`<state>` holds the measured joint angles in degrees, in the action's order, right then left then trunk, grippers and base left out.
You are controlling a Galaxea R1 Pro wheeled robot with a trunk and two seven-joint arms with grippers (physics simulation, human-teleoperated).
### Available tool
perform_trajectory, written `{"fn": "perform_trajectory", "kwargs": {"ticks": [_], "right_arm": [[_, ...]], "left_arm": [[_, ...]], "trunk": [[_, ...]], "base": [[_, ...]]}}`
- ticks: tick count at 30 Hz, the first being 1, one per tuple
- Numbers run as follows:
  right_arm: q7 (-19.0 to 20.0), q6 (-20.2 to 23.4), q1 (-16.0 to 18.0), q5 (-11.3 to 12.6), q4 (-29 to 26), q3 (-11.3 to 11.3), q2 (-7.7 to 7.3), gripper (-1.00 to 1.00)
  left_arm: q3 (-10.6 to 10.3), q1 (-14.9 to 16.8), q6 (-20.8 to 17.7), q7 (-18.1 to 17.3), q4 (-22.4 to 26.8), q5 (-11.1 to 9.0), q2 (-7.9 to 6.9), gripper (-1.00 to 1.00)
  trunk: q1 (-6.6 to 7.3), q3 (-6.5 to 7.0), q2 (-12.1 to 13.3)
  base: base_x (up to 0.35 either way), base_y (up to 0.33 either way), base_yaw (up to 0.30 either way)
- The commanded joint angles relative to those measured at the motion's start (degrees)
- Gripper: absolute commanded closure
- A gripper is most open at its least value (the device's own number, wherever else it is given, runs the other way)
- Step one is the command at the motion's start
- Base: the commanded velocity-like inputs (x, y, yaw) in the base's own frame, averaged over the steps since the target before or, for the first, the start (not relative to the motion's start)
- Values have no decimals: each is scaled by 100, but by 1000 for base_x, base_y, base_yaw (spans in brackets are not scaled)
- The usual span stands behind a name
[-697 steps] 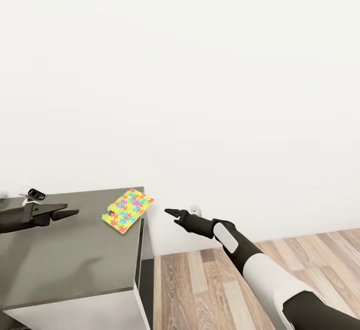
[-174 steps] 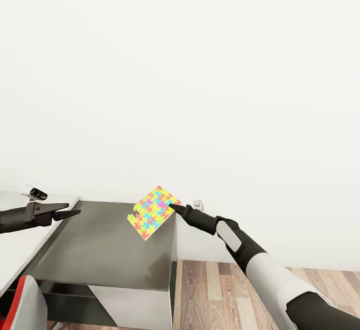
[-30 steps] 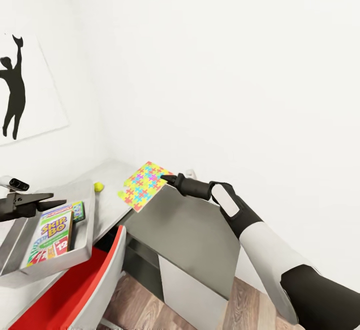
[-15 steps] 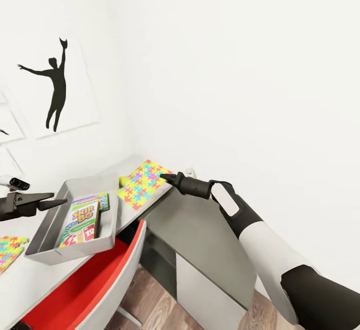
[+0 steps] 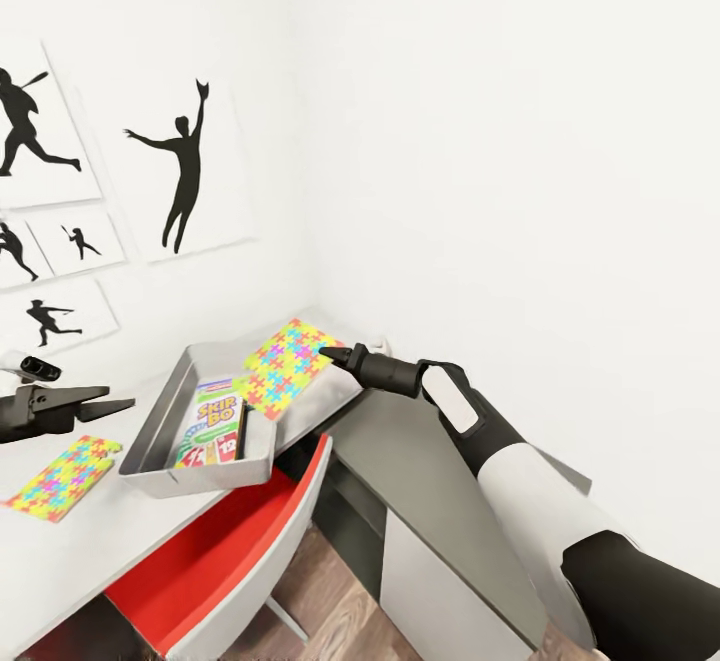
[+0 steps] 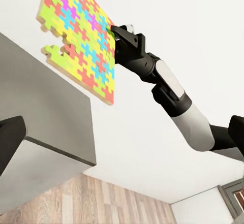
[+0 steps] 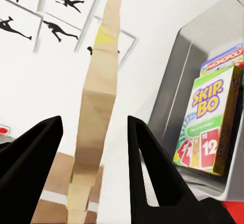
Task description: Put all the toys in the child's room - the three board games (two on the bed and one on the table), the two jigsaw puzzles on the table, and the tennis ball on the table - inside the toy box on the table in the child's room.
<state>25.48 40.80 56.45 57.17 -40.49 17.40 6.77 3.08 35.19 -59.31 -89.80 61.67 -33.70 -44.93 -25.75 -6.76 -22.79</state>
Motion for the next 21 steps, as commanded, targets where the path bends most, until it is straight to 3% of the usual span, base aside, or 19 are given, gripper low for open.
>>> {"fn": "perform_trajectory", "kwargs": {"ticks": [1, 8, 14, 21], "right_arm": [[8, 21, 10, 18, 1, 0, 0, 100], [2, 97, 119, -10, 5, 7, 36, 100], [-89, 442, 252, -38, 9, 17, 94, 100], [-420, 976, 763, -26, 78, 12, 98, 100]], "left_arm": [[-6, 5, -59, -20, 1, 1, -1, -100], [-16, 5, -56, -20, 2, 3, 9, -100], [-25, 5, -55, -20, 2, 27, 25, -100], [-32, 5, -55, -20, 2, 40, 34, -100]], "trunk": [[-4, -13, -13], [-4, -13, -13], [-4, -13, -13], [-4, -13, -13]], "base": [[0, 0, 288], [0, 0, 287], [0, 0, 272], [0, 0, 170]]}}
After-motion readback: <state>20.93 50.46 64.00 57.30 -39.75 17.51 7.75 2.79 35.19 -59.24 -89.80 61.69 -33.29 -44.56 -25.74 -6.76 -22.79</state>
